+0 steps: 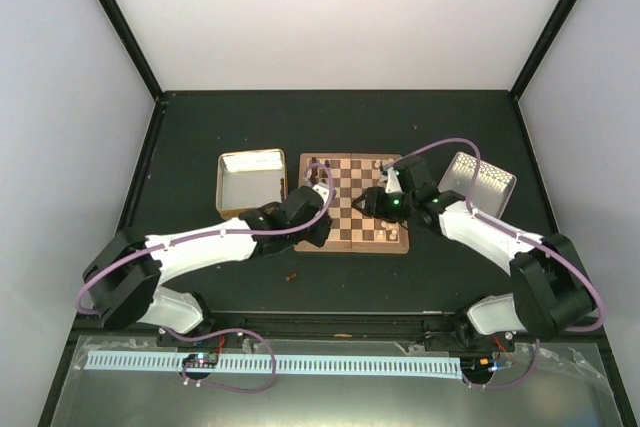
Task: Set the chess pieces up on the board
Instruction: Pick up the chess piece from the storage box.
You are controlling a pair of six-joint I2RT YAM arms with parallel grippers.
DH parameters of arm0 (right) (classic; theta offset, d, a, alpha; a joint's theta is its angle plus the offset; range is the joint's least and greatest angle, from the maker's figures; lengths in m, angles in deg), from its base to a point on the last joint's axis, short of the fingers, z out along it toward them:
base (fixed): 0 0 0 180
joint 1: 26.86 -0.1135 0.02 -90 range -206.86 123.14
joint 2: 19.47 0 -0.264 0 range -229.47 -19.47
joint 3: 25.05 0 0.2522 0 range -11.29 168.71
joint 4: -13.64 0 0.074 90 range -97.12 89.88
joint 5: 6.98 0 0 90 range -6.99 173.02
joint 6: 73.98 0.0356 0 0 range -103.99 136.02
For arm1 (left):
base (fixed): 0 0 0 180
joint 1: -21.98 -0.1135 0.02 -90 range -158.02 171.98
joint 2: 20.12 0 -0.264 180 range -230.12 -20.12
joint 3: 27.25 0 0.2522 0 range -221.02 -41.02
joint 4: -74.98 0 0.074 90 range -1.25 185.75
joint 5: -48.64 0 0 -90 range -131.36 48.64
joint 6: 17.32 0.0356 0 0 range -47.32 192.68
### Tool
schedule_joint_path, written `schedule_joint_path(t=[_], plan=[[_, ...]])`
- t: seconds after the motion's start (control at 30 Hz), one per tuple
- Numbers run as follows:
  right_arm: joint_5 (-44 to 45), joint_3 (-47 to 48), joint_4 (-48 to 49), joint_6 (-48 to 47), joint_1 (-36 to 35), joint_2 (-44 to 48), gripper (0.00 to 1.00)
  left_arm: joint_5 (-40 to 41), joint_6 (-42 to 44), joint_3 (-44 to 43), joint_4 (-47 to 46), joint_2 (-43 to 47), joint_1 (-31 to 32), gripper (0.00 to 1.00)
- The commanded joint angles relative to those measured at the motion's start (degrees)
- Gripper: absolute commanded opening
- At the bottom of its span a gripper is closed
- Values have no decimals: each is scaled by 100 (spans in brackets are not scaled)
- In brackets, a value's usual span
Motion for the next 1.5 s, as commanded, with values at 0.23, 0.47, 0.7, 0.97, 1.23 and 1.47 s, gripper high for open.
schedule_joint_path(t=[0.23, 0.47, 0.7, 0.97, 1.23, 1.47], plan=[[1118, -194, -460, -1397, -666, 282, 52, 626, -2064, 460, 2818, 1032, -64, 56], [1280, -324, -425, -1397, -843, 418, 53, -978, -1739, 1313, 2372, 1207, -51, 47], [1392, -444, -412, -1293, -840, 528, 53, -1156, -1291, 1171, 2477, 860, 144, 44], [1441, -495, -419, -1224, -843, 518, 52, -1258, -1160, 984, 2475, 459, 547, 45], [1369, -477, -408, -1216, -840, 376, 52, -1278, -1016, 865, 2632, 619, 797, 47], [1374, -477, -396, -1219, -843, 362, 52, -1497, -624, 816, 2892, 861, 1082, 50]])
